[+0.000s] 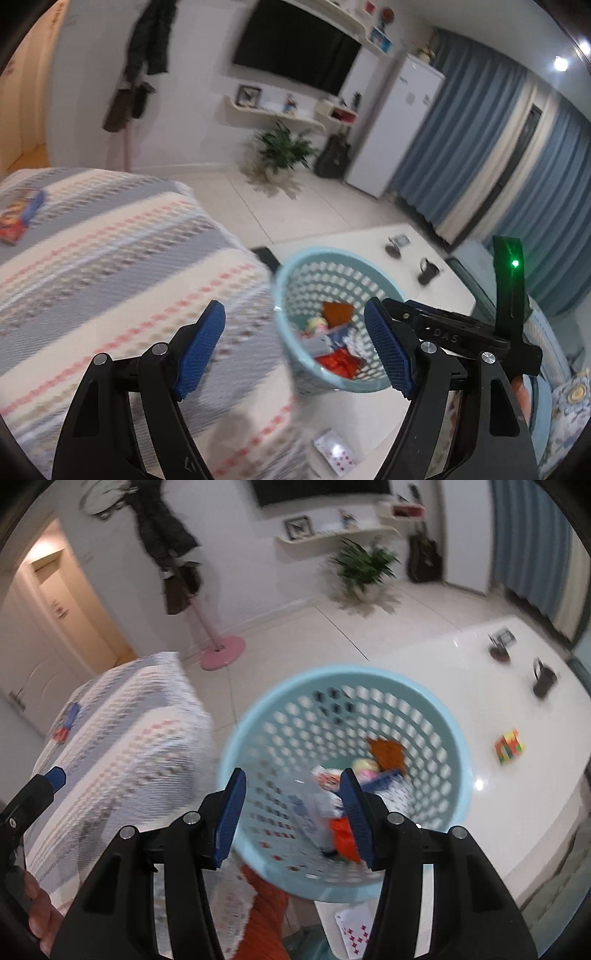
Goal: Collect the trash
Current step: 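Move both open tools back over the bedspread, then grasp the red-blue card box with the right tool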
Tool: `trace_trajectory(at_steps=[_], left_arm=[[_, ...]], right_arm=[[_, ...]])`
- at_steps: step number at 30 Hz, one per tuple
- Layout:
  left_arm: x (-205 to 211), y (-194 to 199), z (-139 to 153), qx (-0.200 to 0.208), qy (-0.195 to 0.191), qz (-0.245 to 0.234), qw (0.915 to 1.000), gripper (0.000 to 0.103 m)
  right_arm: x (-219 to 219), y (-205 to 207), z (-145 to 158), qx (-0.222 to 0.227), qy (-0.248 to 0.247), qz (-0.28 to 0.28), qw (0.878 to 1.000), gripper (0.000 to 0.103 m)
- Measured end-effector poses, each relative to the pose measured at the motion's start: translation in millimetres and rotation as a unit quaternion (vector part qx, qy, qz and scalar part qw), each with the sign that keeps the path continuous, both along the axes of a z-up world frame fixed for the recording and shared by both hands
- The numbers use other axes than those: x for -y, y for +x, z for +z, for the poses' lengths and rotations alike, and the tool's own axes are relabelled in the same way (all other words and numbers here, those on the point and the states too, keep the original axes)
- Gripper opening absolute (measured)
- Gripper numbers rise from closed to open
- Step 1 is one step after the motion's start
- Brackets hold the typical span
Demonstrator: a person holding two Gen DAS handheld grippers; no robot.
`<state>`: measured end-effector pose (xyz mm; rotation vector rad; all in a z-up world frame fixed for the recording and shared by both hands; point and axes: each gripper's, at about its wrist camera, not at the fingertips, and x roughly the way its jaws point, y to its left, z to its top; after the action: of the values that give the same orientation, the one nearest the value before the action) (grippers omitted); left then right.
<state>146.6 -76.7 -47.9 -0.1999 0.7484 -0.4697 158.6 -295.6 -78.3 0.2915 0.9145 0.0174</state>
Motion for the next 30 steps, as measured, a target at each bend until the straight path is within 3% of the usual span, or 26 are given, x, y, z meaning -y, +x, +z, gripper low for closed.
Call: trace_trajectory(at_steps=[6,13,21,29,30], left_arm=[[-79.8,-23.2,28.5,0.039,-0.01,0.076,0.9963,0.077],[-170.6,-49.6,45.4,0.077,0.014,0.172,0.982,0.079],[-261.6,-50.3,23.4,0.046,0.009,0.26,0.9644,0.079],[-294.0,-48.2,-4.7,0.033,-0.003,0.298,0.9541,0.079],[-295.5,-48.8,-5.8,0.032,-0.004,0.302,0.9528,0.079]], right_arm=[[-84.3,9.5,31.9,0.038,-0.021,0.082,0.996,0.053],[-209.9,29.5,49.0,0.049,-0.042,0.186,0.98,0.053],[-322.2,67.1,51.3,0.034,-0.037,0.243,0.969,0.053],[-397.1,118.0,36.6,0.031,-0.032,0.252,0.967,0.054],[-401.6,120.4,34.7,0.03,-0.032,0.251,0.967,0.058]])
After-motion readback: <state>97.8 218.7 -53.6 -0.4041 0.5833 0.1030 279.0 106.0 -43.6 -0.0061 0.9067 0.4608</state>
